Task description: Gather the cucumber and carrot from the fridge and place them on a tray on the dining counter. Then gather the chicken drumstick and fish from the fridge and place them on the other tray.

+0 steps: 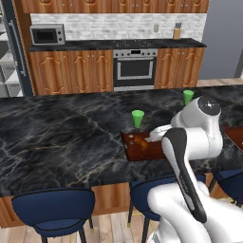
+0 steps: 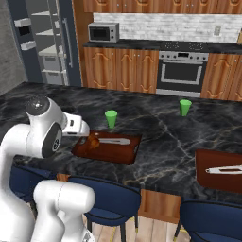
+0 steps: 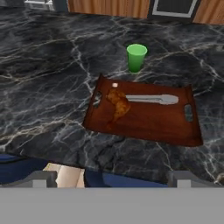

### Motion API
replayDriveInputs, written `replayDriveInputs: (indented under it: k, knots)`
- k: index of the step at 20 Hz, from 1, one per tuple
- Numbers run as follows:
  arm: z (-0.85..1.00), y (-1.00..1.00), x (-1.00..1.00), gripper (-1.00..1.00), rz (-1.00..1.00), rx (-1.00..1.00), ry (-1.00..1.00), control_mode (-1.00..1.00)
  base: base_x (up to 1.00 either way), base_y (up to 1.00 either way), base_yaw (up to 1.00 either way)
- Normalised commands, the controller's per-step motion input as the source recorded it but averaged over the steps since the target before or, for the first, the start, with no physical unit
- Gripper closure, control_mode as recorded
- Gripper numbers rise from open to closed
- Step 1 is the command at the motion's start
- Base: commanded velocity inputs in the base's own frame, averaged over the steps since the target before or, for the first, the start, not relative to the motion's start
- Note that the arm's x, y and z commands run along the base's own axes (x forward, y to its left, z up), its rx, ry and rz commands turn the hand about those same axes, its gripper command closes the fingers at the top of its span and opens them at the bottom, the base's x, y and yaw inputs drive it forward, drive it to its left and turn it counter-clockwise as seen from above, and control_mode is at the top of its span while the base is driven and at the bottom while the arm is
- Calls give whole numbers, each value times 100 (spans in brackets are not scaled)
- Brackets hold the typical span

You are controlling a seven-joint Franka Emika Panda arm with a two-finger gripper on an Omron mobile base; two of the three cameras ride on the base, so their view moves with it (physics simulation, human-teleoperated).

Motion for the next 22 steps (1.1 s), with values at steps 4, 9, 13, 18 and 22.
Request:
replayDriveInputs:
  k: [4, 9, 13, 18, 22]
  knots:
    - [0, 17, -55, -100, 0, 0, -17, -100, 0, 0, 0]
    - [0, 0, 0, -100, 0, 0, 0, 100, -48, 56, 0]
    - [0, 0, 0, -100, 0, 0, 0, 100, -23, 95, 0]
    - [0, 0, 0, -100, 0, 0, 0, 100, -1, 100, -2]
    - [0, 0, 0, -100, 0, 0, 0, 100, 0, 100, -2]
